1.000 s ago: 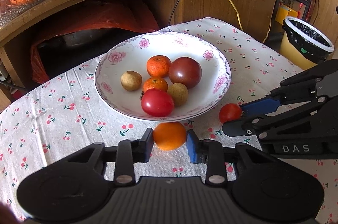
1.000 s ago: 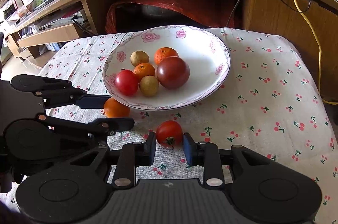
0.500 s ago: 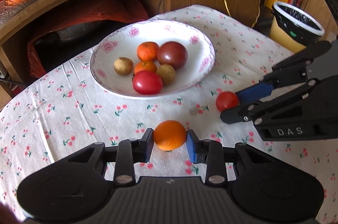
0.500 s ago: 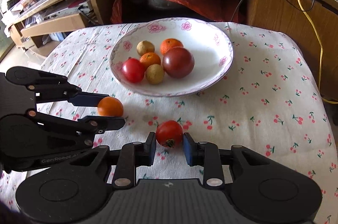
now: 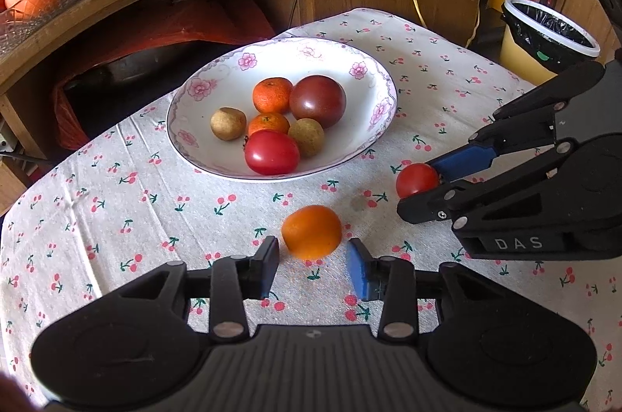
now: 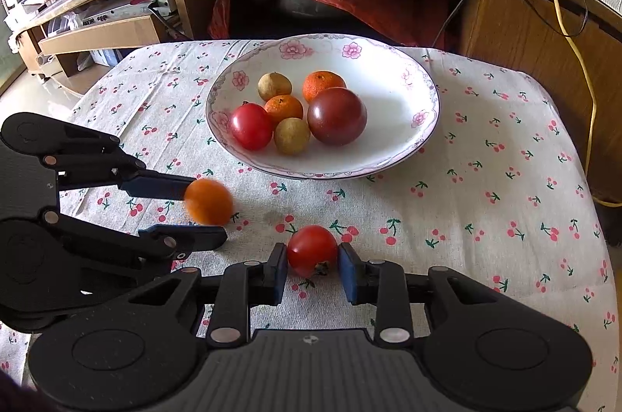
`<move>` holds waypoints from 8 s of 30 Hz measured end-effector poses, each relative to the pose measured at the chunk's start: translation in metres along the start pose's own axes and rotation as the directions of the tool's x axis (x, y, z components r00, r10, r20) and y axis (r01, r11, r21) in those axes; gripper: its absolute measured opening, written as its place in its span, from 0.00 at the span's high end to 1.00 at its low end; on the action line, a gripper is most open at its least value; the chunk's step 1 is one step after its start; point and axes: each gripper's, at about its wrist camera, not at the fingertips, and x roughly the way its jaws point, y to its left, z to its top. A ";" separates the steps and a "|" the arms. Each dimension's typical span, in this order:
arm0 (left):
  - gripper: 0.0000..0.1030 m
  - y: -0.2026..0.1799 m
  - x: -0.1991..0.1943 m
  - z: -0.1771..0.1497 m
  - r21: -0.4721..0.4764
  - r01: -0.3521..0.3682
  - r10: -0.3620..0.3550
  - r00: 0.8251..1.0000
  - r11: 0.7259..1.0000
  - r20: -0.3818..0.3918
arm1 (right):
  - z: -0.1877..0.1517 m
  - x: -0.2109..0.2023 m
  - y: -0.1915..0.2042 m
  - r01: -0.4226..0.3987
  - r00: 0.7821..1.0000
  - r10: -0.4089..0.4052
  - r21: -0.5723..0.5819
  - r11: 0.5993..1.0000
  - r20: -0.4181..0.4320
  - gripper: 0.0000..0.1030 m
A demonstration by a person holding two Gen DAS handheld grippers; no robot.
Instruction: Organize fruits
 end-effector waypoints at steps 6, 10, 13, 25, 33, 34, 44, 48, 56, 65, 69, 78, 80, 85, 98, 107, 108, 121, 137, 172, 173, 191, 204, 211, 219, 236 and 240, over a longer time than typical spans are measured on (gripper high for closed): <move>0.54 -0.002 0.001 0.001 0.013 -0.012 0.012 1.000 1.000 0.005 | 0.000 0.000 0.000 -0.001 1.000 0.001 -0.001 1.000 -0.001 0.75; 0.53 -0.001 0.001 0.002 0.011 -0.011 0.011 1.000 1.000 0.006 | 0.000 0.000 0.000 -0.001 1.000 0.001 -0.004 1.000 0.000 0.75; 0.53 -0.001 0.002 0.002 0.011 -0.011 0.011 1.000 1.000 0.005 | 0.000 0.000 0.001 -0.001 1.000 0.001 -0.003 1.000 0.000 0.75; 0.50 0.001 0.002 0.001 -0.001 -0.006 0.006 1.000 1.000 0.012 | 0.000 -0.001 -0.002 -0.016 1.000 0.016 -0.004 1.000 -0.008 0.74; 0.52 -0.004 0.002 0.001 0.020 -0.018 0.017 1.000 1.000 0.023 | -0.001 -0.003 -0.008 -0.018 1.000 0.018 0.020 1.000 -0.004 0.74; 0.54 -0.005 0.002 0.002 0.024 -0.016 0.016 1.000 1.000 0.022 | -0.001 -0.003 -0.008 -0.016 1.000 0.016 0.018 1.000 -0.002 0.74; 0.60 -0.005 0.000 0.004 0.019 0.002 -0.002 1.000 1.000 0.008 | 0.001 -0.002 -0.001 -0.013 1.000 0.013 -0.023 1.000 -0.020 0.79; 0.60 -0.006 -0.003 0.005 0.027 0.004 -0.004 1.000 1.000 0.011 | 0.002 -0.002 0.000 -0.019 1.000 0.019 -0.018 1.000 -0.022 0.79; 0.60 -0.003 -0.011 0.011 0.018 -0.010 0.010 0.999 1.000 0.033 | 0.008 -0.013 0.004 -0.028 1.000 0.028 -0.015 1.000 0.011 0.79; 0.60 0.005 -0.018 0.023 0.000 -0.035 0.034 0.996 0.999 0.076 | 0.020 -0.023 0.003 -0.024 0.997 0.023 0.006 1.000 0.070 0.79; 0.61 0.008 -0.018 0.029 -0.009 -0.052 0.053 0.994 0.999 0.094 | 0.025 -0.023 0.002 -0.012 0.996 0.010 0.016 1.000 0.091 0.78; 0.61 0.013 -0.014 0.039 -0.037 -0.073 0.077 0.990 0.997 0.116 | 0.035 -0.022 -0.003 0.007 0.991 -0.013 0.047 0.999 0.130 0.77; 0.61 0.014 -0.012 0.040 -0.039 -0.079 0.083 0.990 0.996 0.117 | 0.037 -0.020 -0.004 0.010 0.991 -0.017 0.052 0.999 0.135 0.77; 0.61 0.015 -0.006 0.045 -0.049 -0.088 0.093 0.988 0.995 0.120 | 0.040 -0.017 -0.009 0.015 0.989 -0.024 0.067 0.998 0.149 0.77; 0.62 0.023 0.003 0.051 -0.067 -0.114 0.122 0.984 0.991 0.133 | 0.047 -0.005 -0.016 0.008 0.986 -0.022 0.083 0.997 0.167 0.76; 0.62 0.029 0.008 0.054 -0.096 -0.102 0.114 0.983 0.990 0.140 | 0.052 0.001 -0.019 0.011 0.985 -0.024 0.082 0.997 0.168 0.76; 0.62 0.030 0.009 0.054 -0.099 -0.101 0.115 0.983 0.990 0.140 | 0.053 0.002 -0.019 0.011 0.985 -0.025 0.082 0.997 0.168 0.76; 0.62 0.033 0.017 0.059 -0.124 -0.080 0.098 0.985 0.989 0.145 | 0.059 0.009 -0.027 0.020 0.981 -0.036 0.084 0.996 0.190 0.75; 0.61 0.037 0.020 0.059 -0.135 -0.082 0.102 0.983 0.987 0.150 | 0.062 0.014 -0.030 0.022 0.978 -0.038 0.079 0.997 0.204 0.73; 0.52 0.046 0.030 0.064 -0.169 -0.090 0.115 0.983 0.981 0.145 | 0.066 0.026 -0.037 0.031 0.974 -0.057 0.119 0.992 0.220 0.70; 0.52 0.046 0.031 0.064 -0.170 -0.090 0.115 0.983 0.981 0.144 | 0.066 0.026 -0.037 0.033 0.973 -0.059 0.120 0.992 0.221 0.70; 0.36 0.045 0.027 0.063 -0.174 -0.157 0.182 0.974 0.972 0.137 | 0.066 0.021 -0.036 0.054 0.970 -0.085 0.137 0.989 0.229 0.65; 0.15 0.047 0.022 0.061 -0.197 -0.209 0.239 0.961 0.958 0.140 | 0.063 0.017 -0.037 0.076 0.970 -0.108 0.153 0.985 0.220 0.59; 0.06 0.046 0.017 0.061 -0.201 -0.217 0.249 0.957 0.955 0.151 | 0.059 0.011 -0.038 0.096 0.970 -0.128 0.156 0.983 0.206 0.56; 0.00 0.039 0.011 0.059 -0.170 -0.282 0.308 0.938 0.944 0.156 | 0.052 0.000 -0.039 0.121 0.970 -0.151 0.159 0.980 0.191 0.54; 0.00 0.030 -0.010 0.052 -0.194 -0.280 0.308 0.941 0.940 0.137 | 0.028 -0.033 -0.041 0.158 0.964 -0.192 0.188 0.969 0.182 0.52; 0.00 0.029 -0.016 0.046 -0.193 -0.278 0.306 0.943 0.941 0.133 | 0.027 -0.040 -0.037 0.158 0.961 -0.193 0.180 0.971 0.197 0.50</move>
